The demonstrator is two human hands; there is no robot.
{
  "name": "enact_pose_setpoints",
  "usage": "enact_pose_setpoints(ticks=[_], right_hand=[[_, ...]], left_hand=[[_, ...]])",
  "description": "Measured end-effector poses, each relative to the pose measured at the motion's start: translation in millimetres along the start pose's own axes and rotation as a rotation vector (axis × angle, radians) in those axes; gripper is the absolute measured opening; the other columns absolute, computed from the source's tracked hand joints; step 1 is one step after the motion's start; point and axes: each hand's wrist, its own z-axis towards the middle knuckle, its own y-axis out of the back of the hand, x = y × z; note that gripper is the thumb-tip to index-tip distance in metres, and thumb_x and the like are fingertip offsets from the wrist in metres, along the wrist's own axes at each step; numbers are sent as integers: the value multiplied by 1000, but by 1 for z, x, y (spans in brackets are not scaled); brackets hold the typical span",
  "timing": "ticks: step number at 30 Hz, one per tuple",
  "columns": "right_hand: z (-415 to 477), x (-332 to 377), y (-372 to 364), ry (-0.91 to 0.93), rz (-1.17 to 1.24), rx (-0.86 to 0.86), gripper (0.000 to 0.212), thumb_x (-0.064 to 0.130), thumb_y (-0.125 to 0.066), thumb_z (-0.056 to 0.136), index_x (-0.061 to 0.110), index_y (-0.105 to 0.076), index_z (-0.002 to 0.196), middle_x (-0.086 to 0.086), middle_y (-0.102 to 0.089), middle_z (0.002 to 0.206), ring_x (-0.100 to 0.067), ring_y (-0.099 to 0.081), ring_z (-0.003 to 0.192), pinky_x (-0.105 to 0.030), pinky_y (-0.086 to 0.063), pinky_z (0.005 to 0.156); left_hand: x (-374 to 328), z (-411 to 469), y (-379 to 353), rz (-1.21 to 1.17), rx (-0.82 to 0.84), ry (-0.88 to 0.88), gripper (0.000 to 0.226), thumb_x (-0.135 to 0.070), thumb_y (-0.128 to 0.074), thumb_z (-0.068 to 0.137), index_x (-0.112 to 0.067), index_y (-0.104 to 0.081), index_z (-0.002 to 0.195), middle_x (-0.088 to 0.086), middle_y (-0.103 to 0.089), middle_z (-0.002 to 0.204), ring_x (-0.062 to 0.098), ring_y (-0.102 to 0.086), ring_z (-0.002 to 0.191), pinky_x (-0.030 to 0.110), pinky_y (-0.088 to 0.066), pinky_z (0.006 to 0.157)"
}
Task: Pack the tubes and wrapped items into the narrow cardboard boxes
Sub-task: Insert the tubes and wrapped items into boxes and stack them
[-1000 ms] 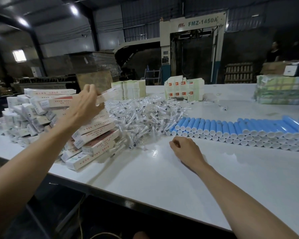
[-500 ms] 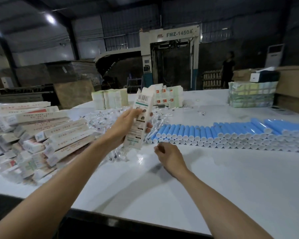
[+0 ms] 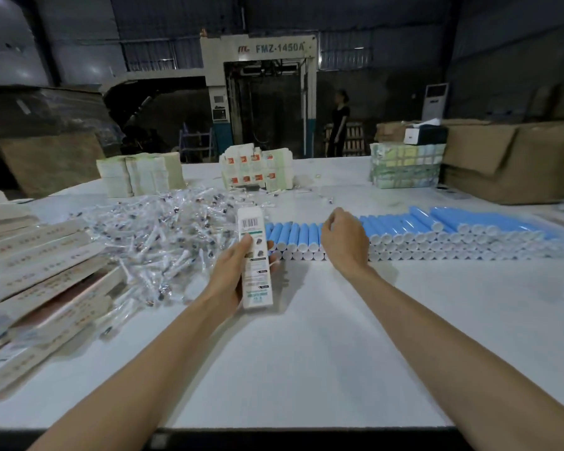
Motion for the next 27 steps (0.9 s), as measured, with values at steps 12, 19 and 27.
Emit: enact_pose_setpoints(ticks=[12,19,27], right_hand=[[51,-52,-12,152,-802,207,30,9,-62,95,6,-59,124,-15,-58,128,-28,-55,119,-34,-45,95],[55,-36,-11,67,-838,329,29,5,-62,96,6,-61,125,-14,-61,127,-29,-56,120,-32,-48,98],[55,-29,3,12,-486,256,16,8,-52,104,2,-63,114,-19,-61,120,-36,-59,112,-38,-47,84]], left_hand=[[11,-7,-5,9,106,44,38,-38,-60,109,-9,-68,133,20,-76,126,36,-79,103,46,-67,83],[9,-10,-5,68,114,72,44,-42,-74,95,-11,-74,126,23,-77,117,46,-77,105,43,-66,77],[3,-13,-6,235,97,20,40,-51,-86,77,-21,-86,103,11,-82,111,20,-78,91,33,-64,80]])
